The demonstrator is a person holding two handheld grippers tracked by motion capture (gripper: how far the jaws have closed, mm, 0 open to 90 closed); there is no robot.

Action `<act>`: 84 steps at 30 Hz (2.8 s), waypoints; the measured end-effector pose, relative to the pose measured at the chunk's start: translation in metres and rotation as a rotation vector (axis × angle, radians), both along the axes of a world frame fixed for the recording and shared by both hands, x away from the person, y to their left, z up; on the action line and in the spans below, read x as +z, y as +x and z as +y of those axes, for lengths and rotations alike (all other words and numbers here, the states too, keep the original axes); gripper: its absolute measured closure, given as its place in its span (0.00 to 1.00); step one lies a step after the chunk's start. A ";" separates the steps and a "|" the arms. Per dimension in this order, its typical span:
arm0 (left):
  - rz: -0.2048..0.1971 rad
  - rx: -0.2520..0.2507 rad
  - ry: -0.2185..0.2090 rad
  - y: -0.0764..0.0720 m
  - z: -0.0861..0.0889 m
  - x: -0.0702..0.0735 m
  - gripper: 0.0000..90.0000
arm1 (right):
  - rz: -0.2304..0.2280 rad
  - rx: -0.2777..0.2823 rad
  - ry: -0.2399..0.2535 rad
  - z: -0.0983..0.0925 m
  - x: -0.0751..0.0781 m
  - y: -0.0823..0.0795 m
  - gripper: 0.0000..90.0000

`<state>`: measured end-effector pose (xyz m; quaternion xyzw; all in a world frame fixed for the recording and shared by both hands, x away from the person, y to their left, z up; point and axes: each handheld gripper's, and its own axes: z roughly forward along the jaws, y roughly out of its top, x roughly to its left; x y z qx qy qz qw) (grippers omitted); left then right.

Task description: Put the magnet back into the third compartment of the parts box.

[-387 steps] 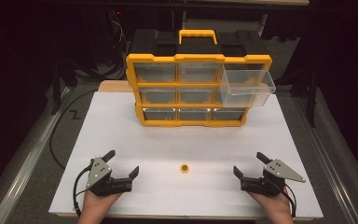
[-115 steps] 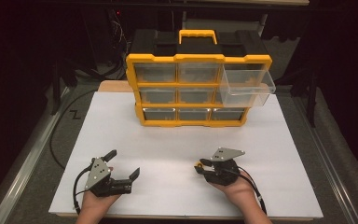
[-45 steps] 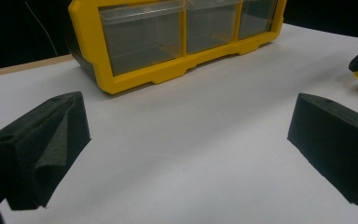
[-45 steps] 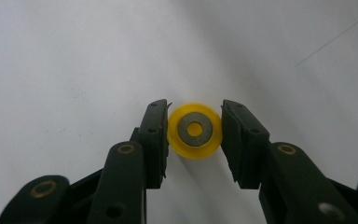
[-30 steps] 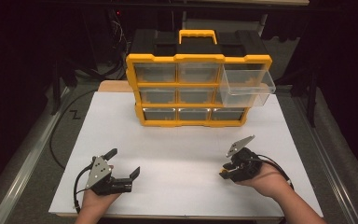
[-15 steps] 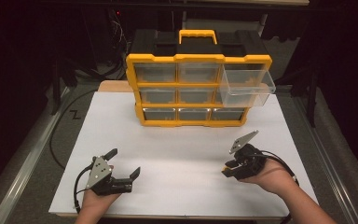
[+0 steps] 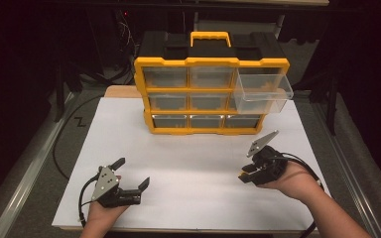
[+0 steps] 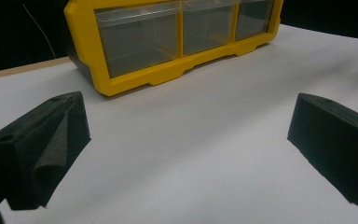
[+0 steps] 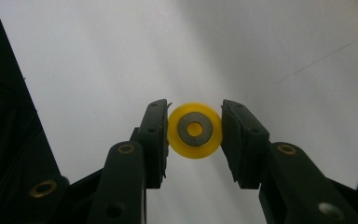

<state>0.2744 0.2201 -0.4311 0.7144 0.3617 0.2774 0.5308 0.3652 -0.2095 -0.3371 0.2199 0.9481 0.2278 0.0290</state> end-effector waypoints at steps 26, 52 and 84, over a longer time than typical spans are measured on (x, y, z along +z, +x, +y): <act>0.000 -0.002 0.002 0.000 -0.001 0.000 0.00 | -0.001 0.018 -0.019 -0.003 0.037 0.009 0.72; -0.004 -0.006 0.001 0.000 -0.001 0.000 0.00 | -0.017 0.025 -0.050 -0.006 0.075 0.014 0.72; -0.004 -0.005 0.002 0.000 -0.001 0.000 0.00 | -0.062 0.031 -0.069 -0.006 0.118 0.017 0.72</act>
